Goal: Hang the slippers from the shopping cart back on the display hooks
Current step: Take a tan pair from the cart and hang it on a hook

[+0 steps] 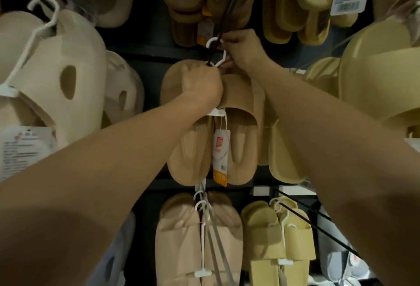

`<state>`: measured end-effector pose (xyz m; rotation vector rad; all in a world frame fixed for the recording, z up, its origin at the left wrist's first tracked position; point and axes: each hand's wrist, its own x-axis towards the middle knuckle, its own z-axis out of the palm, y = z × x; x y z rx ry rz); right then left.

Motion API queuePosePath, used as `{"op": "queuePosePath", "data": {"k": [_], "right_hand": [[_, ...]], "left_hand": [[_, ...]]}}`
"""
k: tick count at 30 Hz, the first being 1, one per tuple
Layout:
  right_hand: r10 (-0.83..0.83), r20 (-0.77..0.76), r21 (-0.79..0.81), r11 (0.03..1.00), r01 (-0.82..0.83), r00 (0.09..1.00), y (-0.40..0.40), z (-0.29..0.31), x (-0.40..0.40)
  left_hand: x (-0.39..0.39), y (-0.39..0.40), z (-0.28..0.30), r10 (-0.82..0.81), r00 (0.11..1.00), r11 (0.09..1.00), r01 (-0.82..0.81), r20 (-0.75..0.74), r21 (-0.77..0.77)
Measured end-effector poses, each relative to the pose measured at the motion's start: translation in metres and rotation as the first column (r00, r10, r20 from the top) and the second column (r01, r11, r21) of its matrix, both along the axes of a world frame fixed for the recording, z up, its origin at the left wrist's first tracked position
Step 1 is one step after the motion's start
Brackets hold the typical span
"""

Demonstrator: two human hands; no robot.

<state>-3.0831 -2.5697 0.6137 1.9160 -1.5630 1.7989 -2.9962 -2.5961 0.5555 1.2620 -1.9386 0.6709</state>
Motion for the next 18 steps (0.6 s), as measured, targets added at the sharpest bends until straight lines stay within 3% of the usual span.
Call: {"op": "queuePosePath", "data": {"k": [6, 11, 14, 18], "right_hand": [[-0.008, 0.058, -0.032, 0.999, 0.01, 0.998, -0.019, -0.015, 0.0], [-0.057, 0.017, -0.11, 0.992, 0.058, 0.998, -0.028, -0.027, -0.001], [-0.221, -0.096, -0.15, 0.967, 0.205, 0.97, -0.025, -0.03, 0.003], [-0.453, -0.285, -0.257, 0.885, 0.387, 0.845, -0.009, -0.038, 0.008]], "left_hand": [[-0.012, -0.02, -0.012, 0.021, 0.999, 0.999, -0.021, -0.027, 0.028], [-0.014, -0.022, -0.014, 0.031, 0.999, 0.999, -0.03, -0.04, 0.009], [-0.005, -0.016, -0.014, -0.035, 0.996, 0.999, 0.034, -0.078, -0.01], [0.003, 0.009, -0.016, -0.066, 0.994, 0.99, 0.054, -0.09, -0.127]]}}
